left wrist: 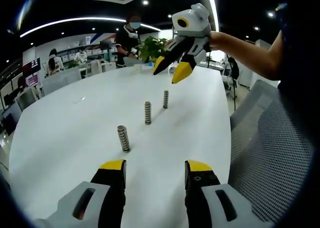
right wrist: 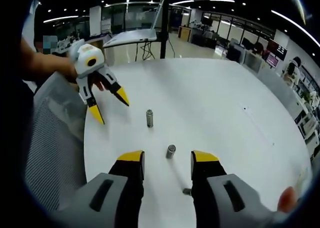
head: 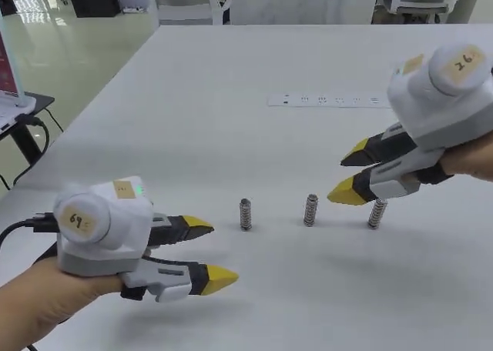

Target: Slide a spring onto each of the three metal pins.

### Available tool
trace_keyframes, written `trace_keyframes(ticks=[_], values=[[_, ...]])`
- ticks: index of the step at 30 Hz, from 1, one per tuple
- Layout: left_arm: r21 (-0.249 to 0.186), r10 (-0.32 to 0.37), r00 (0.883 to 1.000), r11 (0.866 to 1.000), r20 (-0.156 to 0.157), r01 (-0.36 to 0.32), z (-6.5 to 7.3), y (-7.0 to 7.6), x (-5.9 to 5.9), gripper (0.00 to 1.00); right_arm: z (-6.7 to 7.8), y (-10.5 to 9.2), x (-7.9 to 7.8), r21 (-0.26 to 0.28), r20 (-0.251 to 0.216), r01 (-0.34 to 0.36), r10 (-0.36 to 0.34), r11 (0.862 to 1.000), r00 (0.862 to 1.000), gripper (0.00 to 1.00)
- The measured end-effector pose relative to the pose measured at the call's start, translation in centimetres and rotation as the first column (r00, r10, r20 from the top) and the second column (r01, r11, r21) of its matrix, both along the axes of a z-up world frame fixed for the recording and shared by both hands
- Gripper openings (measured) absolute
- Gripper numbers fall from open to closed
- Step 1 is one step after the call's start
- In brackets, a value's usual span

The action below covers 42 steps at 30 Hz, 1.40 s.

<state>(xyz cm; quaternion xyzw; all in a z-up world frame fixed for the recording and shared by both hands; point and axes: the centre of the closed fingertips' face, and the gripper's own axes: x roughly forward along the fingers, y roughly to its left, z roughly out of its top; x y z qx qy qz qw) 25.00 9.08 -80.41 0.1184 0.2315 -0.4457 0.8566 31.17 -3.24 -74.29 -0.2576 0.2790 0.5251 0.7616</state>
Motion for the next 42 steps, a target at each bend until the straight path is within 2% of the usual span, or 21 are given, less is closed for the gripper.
trace_keyframes(ticks=[12,21,33,37,42], values=[[-0.003,0.01,1.0,1.0,0.002,-0.01,0.1,0.2,0.1,0.42,0.3,-3.3,-0.7,0.094,0.012,0.082,-0.084,0.992,0.996,0.4],[-0.002,0.016,1.0,1.0,-0.002,-0.016,0.1,0.3,0.1,0.42,-0.1,-5.7,-0.8,0.167,0.003,0.149,-0.152,0.975,0.988,0.46],[-0.01,0.032,0.999,0.999,-0.004,-0.032,0.2,0.6,0.2,0.43,-2.2,-7.0,-1.3,0.231,-0.016,0.195,-0.196,0.953,0.98,0.53],[-0.013,0.039,0.999,0.999,-0.006,-0.039,0.0,0.7,0.2,0.43,-3.1,-7.5,-1.5,0.236,-0.042,0.223,-0.219,0.946,0.975,0.58],[-0.019,0.047,0.999,0.999,-0.011,-0.048,0.0,0.9,0.3,0.44,-3.9,-7.8,-1.9,0.229,-0.058,0.237,-0.23,0.944,0.971,0.6]])
